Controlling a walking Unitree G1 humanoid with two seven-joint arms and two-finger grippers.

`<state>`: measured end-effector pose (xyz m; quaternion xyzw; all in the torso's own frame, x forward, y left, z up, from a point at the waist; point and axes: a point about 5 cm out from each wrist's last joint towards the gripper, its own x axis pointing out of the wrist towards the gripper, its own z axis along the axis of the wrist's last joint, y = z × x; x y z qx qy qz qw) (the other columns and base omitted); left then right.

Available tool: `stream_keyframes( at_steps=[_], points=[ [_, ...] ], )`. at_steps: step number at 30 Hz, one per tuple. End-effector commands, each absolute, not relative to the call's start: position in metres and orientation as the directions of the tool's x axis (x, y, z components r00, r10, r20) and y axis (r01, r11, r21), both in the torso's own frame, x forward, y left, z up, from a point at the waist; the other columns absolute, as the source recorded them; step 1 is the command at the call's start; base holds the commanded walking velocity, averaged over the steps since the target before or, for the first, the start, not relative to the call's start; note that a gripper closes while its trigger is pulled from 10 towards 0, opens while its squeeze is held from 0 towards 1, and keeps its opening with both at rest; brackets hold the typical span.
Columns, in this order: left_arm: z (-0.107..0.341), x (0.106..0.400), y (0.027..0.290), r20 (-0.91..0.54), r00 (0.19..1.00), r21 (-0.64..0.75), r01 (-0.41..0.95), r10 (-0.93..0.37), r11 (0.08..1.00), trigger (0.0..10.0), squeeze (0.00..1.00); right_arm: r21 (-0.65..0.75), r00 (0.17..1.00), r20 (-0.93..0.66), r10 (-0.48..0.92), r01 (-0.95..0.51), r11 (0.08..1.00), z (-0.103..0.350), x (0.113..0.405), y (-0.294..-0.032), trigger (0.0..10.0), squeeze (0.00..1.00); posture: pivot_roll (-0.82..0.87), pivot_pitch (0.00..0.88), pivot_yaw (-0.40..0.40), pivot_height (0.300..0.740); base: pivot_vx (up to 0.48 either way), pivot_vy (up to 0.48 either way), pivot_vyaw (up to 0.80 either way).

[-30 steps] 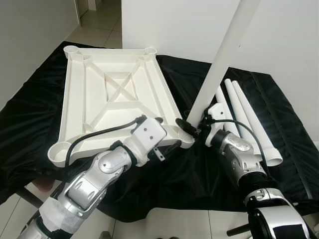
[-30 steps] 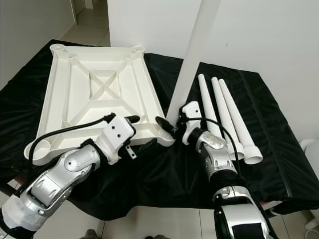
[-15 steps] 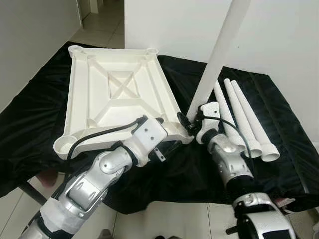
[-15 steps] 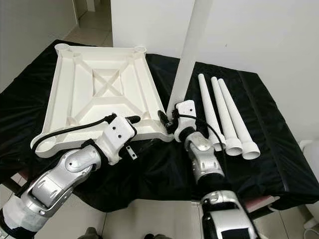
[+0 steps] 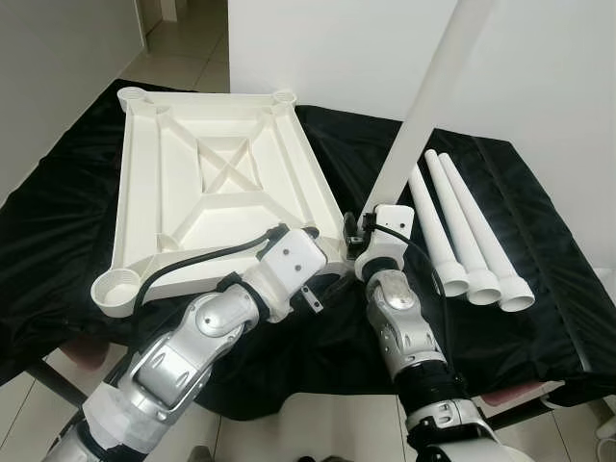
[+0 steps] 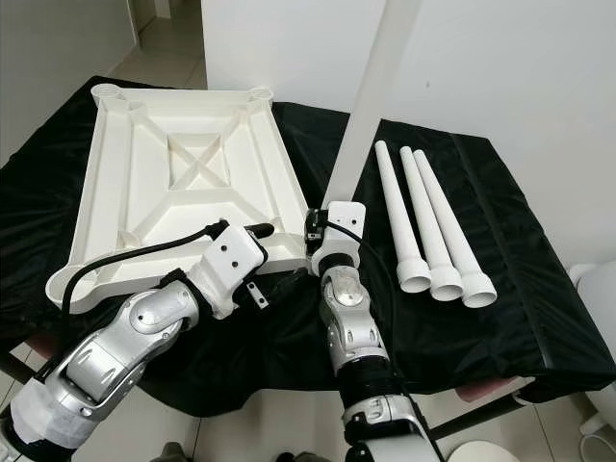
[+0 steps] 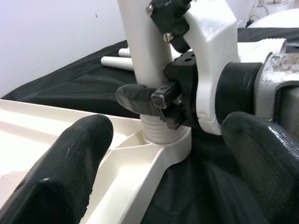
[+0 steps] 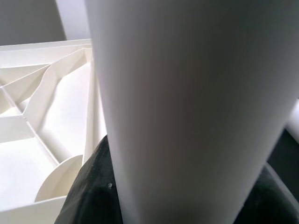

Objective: Building children table

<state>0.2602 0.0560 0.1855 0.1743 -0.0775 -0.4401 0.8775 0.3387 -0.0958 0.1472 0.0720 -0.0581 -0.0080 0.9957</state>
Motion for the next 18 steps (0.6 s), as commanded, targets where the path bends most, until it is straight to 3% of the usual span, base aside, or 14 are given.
stream_keyframes(
  at_steps=[1,9,10,18],
  points=[
    [0.183,0.255,0.053,-0.046,0.535,0.378,0.791,-0.843,0.481,10.0,0.00,0.165,0.998,0.038,-0.058,0.051,0.985,0.133,0.335,-0.102,10.0,0.00,0.12,0.061,-0.109,0.740,0.000,0.000,0.00],
    [0.183,0.255,0.053,-0.048,0.533,0.381,0.791,-0.845,0.478,10.0,0.00,0.165,0.997,0.069,-0.042,0.030,0.986,0.137,0.334,-0.103,10.0,0.00,0.12,0.059,-0.107,0.740,0.000,0.000,0.00],
    [0.183,0.256,0.053,-0.049,0.533,0.383,0.791,-0.845,0.477,10.0,0.00,0.174,0.996,0.091,-0.025,0.009,0.985,0.140,0.334,-0.104,10.0,1.00,0.12,0.059,-0.105,0.740,0.000,0.000,0.00],
    [0.182,0.255,0.053,-0.051,0.531,0.384,0.792,-0.846,0.474,10.0,0.00,0.149,0.981,0.164,0.106,-0.131,0.980,0.149,0.333,-0.110,10.0,1.00,0.11,0.060,-0.103,0.740,0.000,0.000,0.00]
  ],
)
